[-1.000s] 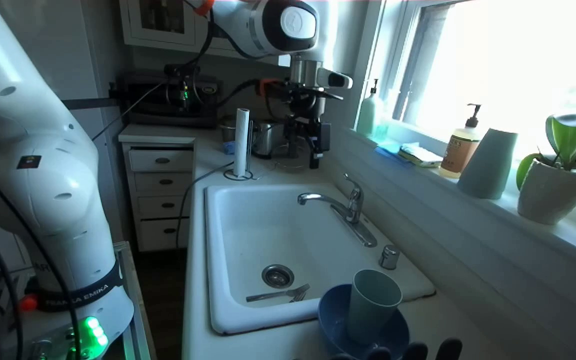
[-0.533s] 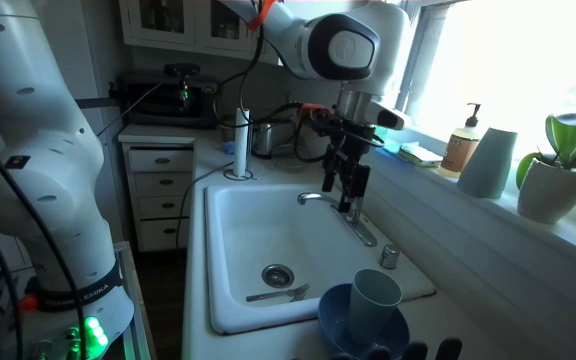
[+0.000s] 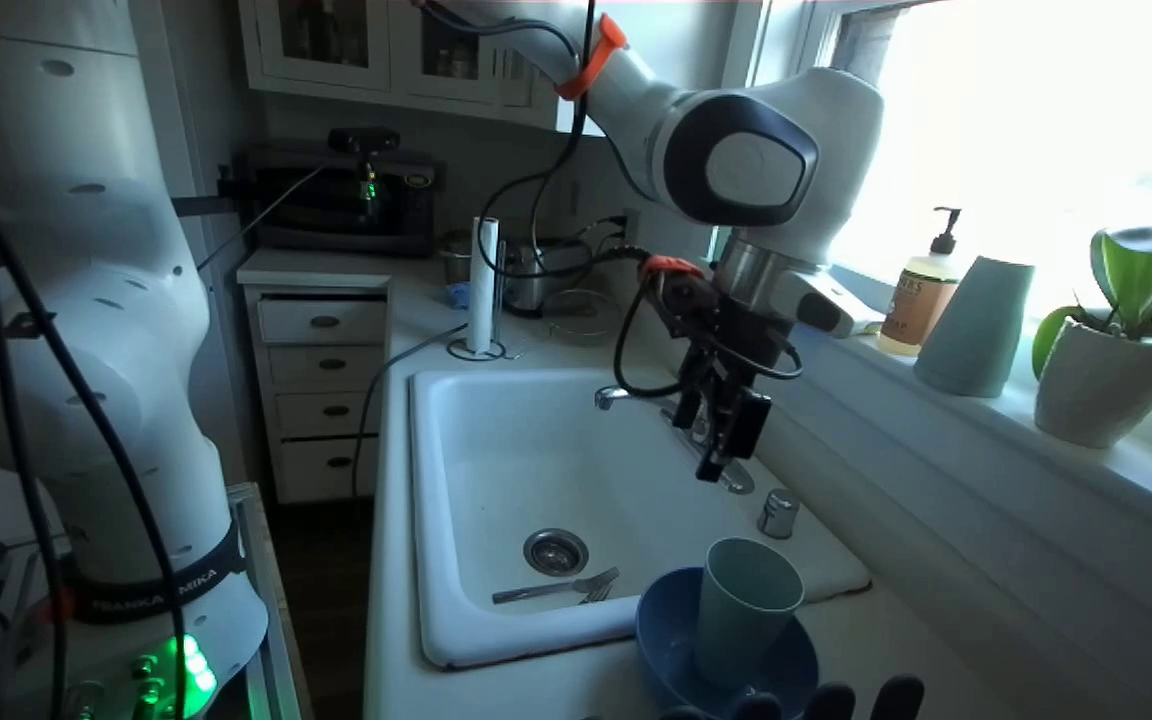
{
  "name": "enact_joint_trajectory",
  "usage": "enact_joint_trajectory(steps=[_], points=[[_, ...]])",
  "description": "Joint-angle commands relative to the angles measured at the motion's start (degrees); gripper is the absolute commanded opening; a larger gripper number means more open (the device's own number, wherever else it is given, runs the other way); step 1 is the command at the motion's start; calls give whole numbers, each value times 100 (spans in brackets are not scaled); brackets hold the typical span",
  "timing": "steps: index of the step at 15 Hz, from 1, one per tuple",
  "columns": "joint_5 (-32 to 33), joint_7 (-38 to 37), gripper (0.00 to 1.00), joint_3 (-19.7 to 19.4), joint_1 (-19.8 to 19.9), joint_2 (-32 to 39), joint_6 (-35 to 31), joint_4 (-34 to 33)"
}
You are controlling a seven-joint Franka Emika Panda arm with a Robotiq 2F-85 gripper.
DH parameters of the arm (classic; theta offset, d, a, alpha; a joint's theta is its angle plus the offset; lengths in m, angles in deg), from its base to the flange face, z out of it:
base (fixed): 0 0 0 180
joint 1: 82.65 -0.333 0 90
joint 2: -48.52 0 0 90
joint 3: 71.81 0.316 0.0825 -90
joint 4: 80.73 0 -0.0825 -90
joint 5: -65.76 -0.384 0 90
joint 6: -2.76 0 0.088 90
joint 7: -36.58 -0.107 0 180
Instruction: Remove the cup from the bowl, then put the bowl on the cup
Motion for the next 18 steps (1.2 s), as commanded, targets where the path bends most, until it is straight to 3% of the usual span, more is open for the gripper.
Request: enact_joint_trajectory(steps=[1,14,15,16,18], points=[[-296,469,100,-87,133,299,-122,-406],[-202,972,100,-282,529,1236,-181,-772],[-259,1004,90,-275,553,1281,-193,-778],[-312,1024,72,-266,576,1329,-206,-787],[-427,1070,59,-248,615,1402,-225,-810]])
